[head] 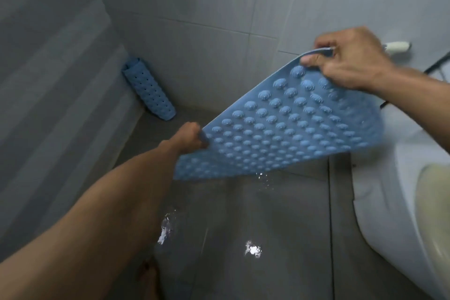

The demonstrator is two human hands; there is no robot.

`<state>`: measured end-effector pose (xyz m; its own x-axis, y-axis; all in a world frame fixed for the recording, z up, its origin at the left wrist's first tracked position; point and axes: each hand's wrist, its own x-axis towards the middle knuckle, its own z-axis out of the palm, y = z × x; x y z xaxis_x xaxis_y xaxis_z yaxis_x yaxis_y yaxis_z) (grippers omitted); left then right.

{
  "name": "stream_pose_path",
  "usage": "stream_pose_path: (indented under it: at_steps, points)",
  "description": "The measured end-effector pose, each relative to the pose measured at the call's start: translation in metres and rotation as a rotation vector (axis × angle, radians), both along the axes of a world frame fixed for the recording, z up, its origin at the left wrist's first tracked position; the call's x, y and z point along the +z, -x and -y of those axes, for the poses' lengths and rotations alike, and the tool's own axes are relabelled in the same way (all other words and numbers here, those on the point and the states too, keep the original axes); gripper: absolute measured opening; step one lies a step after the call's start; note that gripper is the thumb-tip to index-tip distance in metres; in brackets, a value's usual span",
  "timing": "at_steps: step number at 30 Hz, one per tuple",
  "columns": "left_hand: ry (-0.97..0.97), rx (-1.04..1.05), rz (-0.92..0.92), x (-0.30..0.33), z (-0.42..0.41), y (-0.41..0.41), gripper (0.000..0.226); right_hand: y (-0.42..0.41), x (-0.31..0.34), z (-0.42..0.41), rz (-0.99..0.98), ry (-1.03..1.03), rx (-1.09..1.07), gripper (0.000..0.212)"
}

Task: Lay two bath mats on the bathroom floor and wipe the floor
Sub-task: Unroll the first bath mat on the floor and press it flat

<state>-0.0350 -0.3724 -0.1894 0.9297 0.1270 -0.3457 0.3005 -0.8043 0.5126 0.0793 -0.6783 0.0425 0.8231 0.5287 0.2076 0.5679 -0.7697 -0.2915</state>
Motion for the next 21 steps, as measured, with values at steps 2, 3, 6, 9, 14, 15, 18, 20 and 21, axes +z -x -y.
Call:
stream_pose_path:
  at_steps: [2,3,6,9,14,15,18,20,21]
  points:
    - [0.007,0.095,-0.031,-0.014,0.003,0.025,0.043,-0.005,0.013,0.032,0.006,-0.104,-0.068,0.038]
    - [0.026,0.139,-0.047,-0.022,0.004,0.04,0.04,-0.009,0.014,0.047,0.0,-0.149,-0.111,0.04]
    - [0.089,0.184,-0.031,-0.04,0.005,0.072,0.023,-0.015,-0.001,0.084,-0.023,-0.193,-0.253,0.048]
    - [0.034,0.275,-0.035,-0.046,-0.005,0.081,0.017,-0.012,-0.041,0.109,-0.087,-0.075,-0.279,0.049]
    - [-0.305,0.214,-0.157,-0.058,-0.056,0.081,0.026,0.028,-0.14,0.123,-0.373,0.1,-0.393,0.033]
    - [-0.362,0.14,-0.207,-0.06,-0.067,0.081,0.027,0.036,-0.164,0.125,-0.448,0.121,-0.411,0.033]
    - [-0.465,-0.119,-0.333,-0.051,-0.089,0.085,0.029,0.069,-0.226,0.125,-0.677,0.153,-0.426,0.028]
    - [-0.432,-0.23,-0.443,-0.05,-0.098,0.084,0.027,0.089,-0.254,0.119,-0.772,0.186,-0.419,0.019]
    - [-0.405,-0.261,-0.515,-0.051,-0.102,0.08,0.027,0.094,-0.268,0.117,-0.798,0.194,-0.422,0.019]
